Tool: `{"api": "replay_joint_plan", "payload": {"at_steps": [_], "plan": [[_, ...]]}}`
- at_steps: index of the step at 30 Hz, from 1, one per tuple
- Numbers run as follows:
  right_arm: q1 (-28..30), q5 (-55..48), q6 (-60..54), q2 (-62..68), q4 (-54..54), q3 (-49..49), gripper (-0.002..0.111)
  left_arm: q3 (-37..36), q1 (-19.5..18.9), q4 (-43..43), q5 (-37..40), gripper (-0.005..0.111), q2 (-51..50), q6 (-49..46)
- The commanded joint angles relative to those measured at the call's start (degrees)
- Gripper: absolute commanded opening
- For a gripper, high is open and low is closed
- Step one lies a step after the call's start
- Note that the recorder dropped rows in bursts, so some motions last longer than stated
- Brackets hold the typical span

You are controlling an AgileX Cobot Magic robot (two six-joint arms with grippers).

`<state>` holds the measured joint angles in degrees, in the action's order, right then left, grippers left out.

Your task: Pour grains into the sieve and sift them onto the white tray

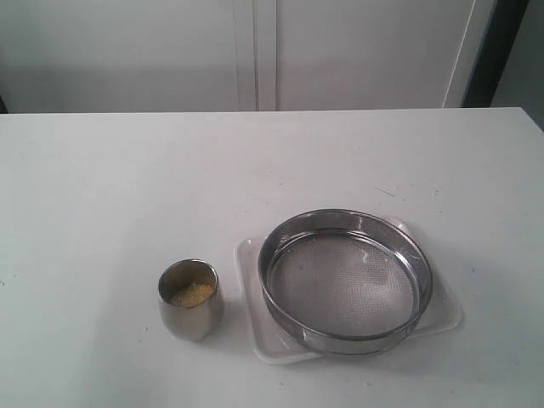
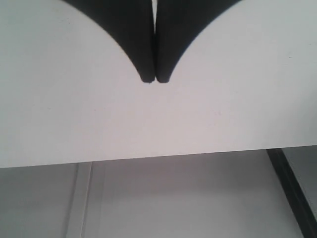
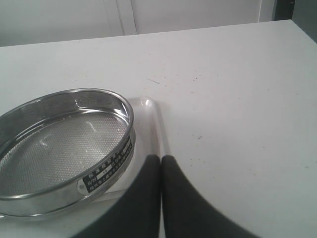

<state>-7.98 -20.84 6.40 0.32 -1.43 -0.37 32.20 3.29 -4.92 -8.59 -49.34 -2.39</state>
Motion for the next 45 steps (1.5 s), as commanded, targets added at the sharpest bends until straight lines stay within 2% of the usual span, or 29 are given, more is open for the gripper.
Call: {"api": "replay_joint_plan", "payload": {"at_steps": [1,7,11,16,21,32,33,40,42,45], "plan": [[0.0,0.8,-0.1,-0.3,0.0,0.4,0.0,-4.1,5.2,-0.6,-4.4,0.0,0.0,0.3],[0.0,0.8,-0.1,-0.3,0.0,0.4,0.0,-8.8,11.4,1.5,-10.3,0.0,0.0,0.3],[0.0,0.8,-0.1,-0.3,0.0,0.4,0.0,-11.5,13.5,3.8,-13.4,0.0,-0.1,0.3],[0.0,0.8,-0.1,-0.3,0.0,0.4,0.0,-14.3,13.7,10.4,-16.0,0.0,-0.7,6.6],[0.0,0.8,-0.1,-0.3,0.0,0.4,0.0,-17.7,13.7,18.1,-24.1,0.0,-4.3,15.2],[0.0,0.8,-0.1,-0.3,0.0,0.4,0.0,-20.8,13.7,22.7,-31.6,0.0,-12.1,16.2],[0.0,0.8,-0.1,-0.3,0.0,0.4,0.0,-20.8,13.7,25.7,-33.8,0.0,-14.0,17.9],[0.0,0.8,-0.1,-0.3,0.0,0.4,0.0,-20.8,13.7,32.5,-43.3,0.0,-22.9,22.1],[0.0,0.8,-0.1,-0.3,0.0,0.4,0.0,-20.8,13.7,37.9,-47.7,0.0,-25.4,23.9],[0.0,0.8,-0.1,-0.3,0.0,0.4,0.0,-21.4,13.7,44.2,-48.6,0.0,-28.3,25.6]]}}
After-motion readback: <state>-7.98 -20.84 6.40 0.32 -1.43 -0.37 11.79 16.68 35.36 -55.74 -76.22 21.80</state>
